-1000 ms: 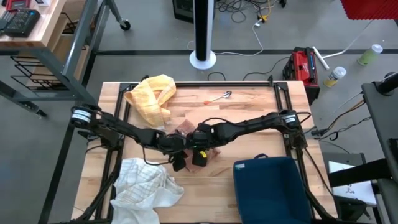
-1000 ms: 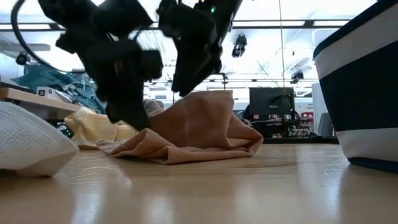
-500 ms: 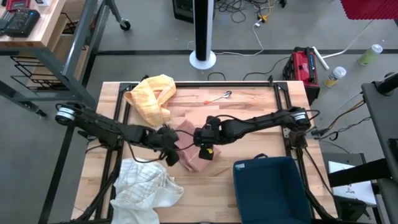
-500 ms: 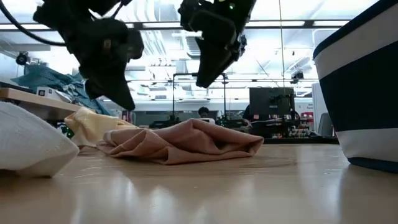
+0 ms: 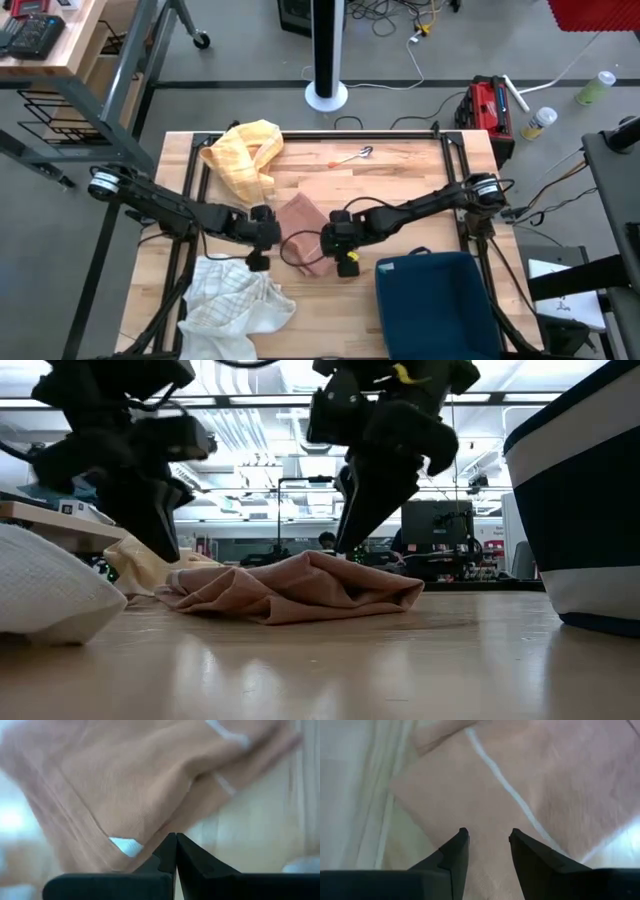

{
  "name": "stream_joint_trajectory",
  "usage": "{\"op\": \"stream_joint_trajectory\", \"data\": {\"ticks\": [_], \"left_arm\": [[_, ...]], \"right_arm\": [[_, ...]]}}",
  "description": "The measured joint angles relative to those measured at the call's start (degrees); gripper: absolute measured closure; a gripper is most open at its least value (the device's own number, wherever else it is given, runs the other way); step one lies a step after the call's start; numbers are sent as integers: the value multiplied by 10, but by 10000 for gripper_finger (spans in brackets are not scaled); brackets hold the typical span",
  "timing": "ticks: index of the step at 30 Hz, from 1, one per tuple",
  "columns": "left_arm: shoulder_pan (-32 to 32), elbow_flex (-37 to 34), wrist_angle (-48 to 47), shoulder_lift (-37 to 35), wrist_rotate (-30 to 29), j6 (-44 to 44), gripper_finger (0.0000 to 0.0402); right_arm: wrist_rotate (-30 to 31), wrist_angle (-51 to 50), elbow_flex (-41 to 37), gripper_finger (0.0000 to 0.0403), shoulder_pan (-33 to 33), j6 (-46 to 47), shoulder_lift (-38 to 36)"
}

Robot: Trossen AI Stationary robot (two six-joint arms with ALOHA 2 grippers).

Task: Fold towel
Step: Fold the brown towel

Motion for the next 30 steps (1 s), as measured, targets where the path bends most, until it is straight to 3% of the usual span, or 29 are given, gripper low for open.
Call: {"op": "stream_joint_trajectory", "data": {"ticks": [4, 9, 17, 22, 30], "left_arm": [[-1, 1, -36, 0, -37, 130, 392], [-1, 0, -71, 3, -103, 185, 362], [-2, -5, -58, 4, -95, 182, 333], [-2, -7, -33, 4, -44, 189, 343], [-2, -54, 32, 4, -40, 210, 356]], "right_arm": [[3, 38, -3, 272, 21, -23, 3], [9, 95, -2, 263, 32, -10, 11], [-12, 108, 16, 226, 55, 31, 55], [12, 107, 20, 218, 59, 47, 56], [19, 109, 21, 217, 70, 81, 81]]}}
